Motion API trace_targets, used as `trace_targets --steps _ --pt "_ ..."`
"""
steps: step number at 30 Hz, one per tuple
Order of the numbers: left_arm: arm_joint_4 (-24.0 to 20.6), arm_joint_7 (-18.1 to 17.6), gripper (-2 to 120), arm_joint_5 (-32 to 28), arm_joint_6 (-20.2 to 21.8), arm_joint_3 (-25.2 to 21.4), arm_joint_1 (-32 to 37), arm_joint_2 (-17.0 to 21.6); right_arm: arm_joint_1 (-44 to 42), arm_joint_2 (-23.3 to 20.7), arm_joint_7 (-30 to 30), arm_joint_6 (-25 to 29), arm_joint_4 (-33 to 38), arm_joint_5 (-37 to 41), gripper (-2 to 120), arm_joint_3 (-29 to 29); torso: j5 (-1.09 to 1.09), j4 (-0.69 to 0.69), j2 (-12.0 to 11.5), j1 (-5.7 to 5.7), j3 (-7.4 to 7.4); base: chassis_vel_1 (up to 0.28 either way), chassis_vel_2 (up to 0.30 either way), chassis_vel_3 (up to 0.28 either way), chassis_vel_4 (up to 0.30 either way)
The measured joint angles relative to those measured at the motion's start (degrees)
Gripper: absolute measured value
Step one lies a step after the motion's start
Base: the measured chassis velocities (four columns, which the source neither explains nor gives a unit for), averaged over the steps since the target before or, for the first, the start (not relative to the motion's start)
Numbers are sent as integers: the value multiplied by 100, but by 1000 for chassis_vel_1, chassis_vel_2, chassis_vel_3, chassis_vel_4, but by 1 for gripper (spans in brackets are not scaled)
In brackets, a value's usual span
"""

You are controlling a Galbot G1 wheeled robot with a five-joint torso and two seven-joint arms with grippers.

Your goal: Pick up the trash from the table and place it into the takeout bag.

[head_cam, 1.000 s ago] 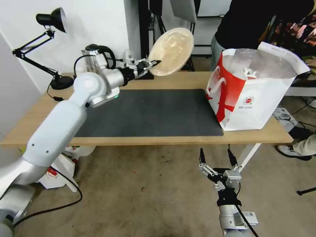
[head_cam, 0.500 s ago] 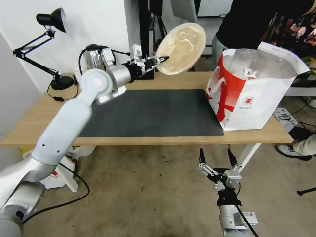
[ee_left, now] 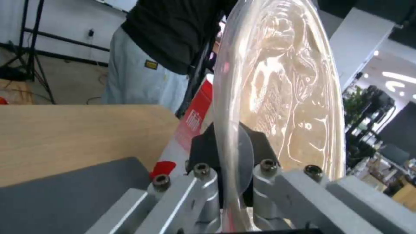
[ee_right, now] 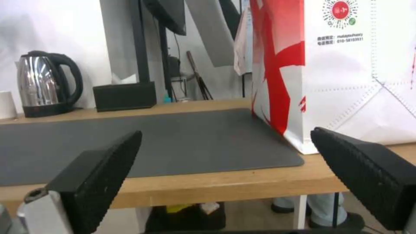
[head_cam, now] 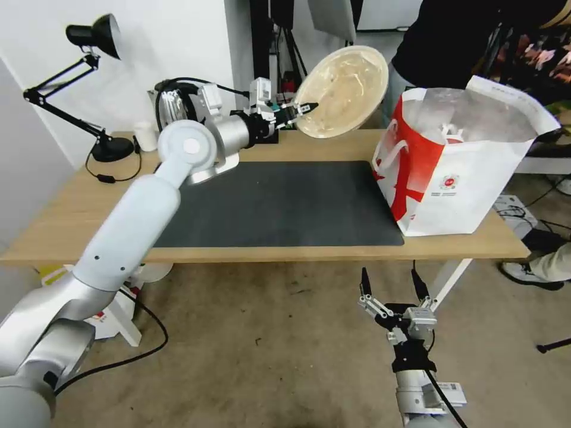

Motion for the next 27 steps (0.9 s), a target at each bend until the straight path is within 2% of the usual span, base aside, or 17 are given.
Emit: trace_targets --steps 5,9,18,20,22,25,27 --pt "297 130 2 328 -88 241 -233 -36 0 0 0 0 0 0 100 0 0 2 0 0 1 0 0 0 0" --pt "564 199 2 593 -157 404 -442 -253 1 0 0 0 0 0 100 0 1 0 0 0 0 0 0 0 0" --pt "954 208 2 708 -249 759 -772 -419 0 0 0 0 0 0 100 0 0 2 0 0 0 0 0 0 0" --pt "1267 251 2 797 -269 956 -937 -577 0 0 0 0 -1 0 100 0 0 -2 -1 1 1 0 0 0 0" --pt "1298 257 2 885 -270 991 -961 -615 0 0 0 0 0 0 100 0 0 -2 -1 2 1 0 0 0 0" --pt "1295 354 2 1354 -217 955 -1018 -814 0 0 0 0 0 0 100 0 -1 3 -1 1 0 0 0 0 0" --pt "1290 353 2 1365 -205 952 -1034 -849 1 0 0 0 0 0 100 0 -3 2 -1 1 0 0 0 0 0"
